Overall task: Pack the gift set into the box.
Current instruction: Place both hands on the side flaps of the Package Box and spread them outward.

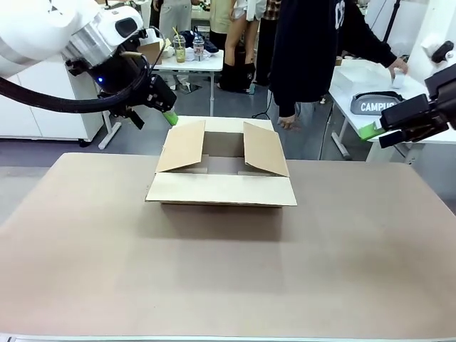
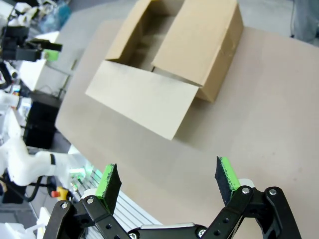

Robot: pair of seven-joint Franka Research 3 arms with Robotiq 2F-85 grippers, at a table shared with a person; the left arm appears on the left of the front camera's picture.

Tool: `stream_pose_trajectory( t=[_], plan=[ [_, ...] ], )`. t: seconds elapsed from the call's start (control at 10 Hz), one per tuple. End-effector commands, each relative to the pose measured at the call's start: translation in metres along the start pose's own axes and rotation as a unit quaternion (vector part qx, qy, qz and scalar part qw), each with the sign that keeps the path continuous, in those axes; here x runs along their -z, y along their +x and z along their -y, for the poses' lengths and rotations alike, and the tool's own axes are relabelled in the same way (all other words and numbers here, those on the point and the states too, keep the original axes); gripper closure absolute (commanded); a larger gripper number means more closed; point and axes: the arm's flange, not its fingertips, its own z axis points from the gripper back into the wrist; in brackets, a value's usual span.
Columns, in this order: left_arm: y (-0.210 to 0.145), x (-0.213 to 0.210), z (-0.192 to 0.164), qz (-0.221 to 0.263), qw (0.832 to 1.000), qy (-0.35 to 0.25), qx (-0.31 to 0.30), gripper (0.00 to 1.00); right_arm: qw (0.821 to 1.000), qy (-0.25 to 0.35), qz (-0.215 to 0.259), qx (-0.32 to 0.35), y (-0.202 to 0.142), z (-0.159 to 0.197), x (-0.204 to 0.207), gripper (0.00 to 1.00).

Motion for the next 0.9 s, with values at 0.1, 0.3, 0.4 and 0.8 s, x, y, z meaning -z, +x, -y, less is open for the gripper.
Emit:
stream_pose_trajectory(
  t=[0.1, 0.3, 0.4, 0.8],
  plan=[
    [0.000, 0.000, 0.000, 0.000, 1.000, 0.000, 0.000, 0.00, 1.000, 0.012, 0.004, -0.011, 0.003, 0.002, -0.001, 0.00],
    [0.061, 0.032, 0.008, -0.028, 0.999, 0.006, -0.037, 0.00, 1.000, 0.012, 0.004, -0.011, 0.003, 0.002, -0.001, 0.00],
    [0.095, 0.052, 0.012, -0.039, 0.997, 0.026, -0.066, 0.00, 1.000, 0.012, 0.004, -0.011, 0.003, 0.002, -0.001, 0.00],
    [0.171, 0.135, 0.022, -0.096, 0.974, 0.145, -0.144, 0.00, 1.000, 0.012, 0.004, -0.011, 0.003, 0.002, -0.001, 0.00]
  ],
)
